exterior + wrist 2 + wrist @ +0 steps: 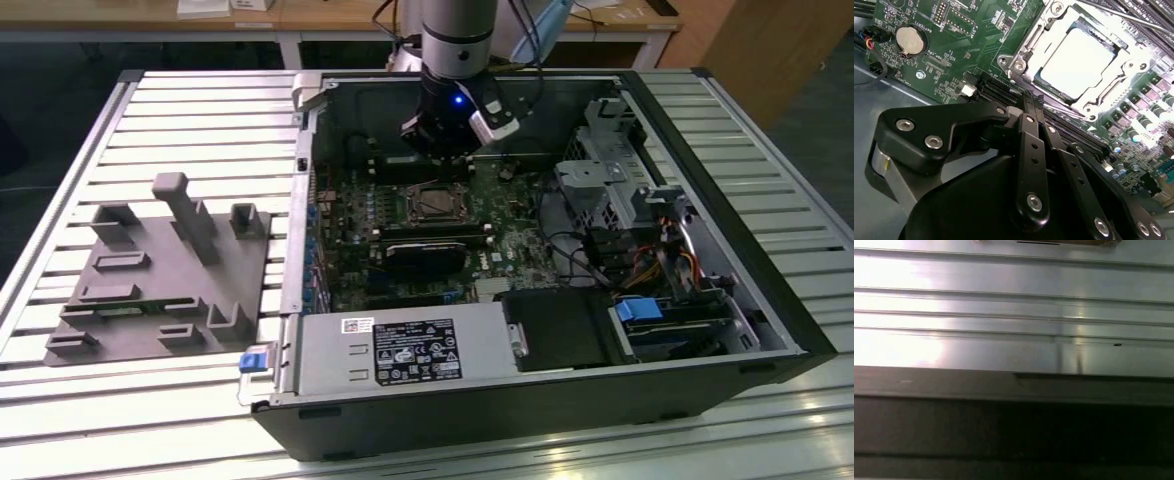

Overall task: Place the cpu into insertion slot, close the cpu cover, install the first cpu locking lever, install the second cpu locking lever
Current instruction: 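Install the first cpu locking lever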

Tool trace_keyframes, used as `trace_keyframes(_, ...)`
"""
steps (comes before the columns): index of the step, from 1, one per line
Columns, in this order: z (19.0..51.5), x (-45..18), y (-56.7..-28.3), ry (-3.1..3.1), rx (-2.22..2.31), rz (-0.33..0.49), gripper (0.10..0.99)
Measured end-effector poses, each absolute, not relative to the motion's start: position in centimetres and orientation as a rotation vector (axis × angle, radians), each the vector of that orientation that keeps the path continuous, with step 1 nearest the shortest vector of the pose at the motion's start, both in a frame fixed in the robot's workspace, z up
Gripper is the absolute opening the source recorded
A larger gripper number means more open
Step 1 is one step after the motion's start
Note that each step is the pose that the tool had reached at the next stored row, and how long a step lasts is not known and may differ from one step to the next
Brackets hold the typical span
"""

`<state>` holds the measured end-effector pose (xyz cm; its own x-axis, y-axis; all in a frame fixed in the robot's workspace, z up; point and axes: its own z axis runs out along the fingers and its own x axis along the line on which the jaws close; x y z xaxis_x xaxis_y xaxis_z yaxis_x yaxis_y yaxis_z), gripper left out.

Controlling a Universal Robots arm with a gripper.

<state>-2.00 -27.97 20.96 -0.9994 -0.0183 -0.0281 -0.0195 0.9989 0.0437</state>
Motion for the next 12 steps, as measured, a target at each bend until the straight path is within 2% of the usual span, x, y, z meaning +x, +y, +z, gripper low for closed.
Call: trace_keyframes(12,19.98,-1.86,-27.95,3.115,-0.029,0.068,0.106)
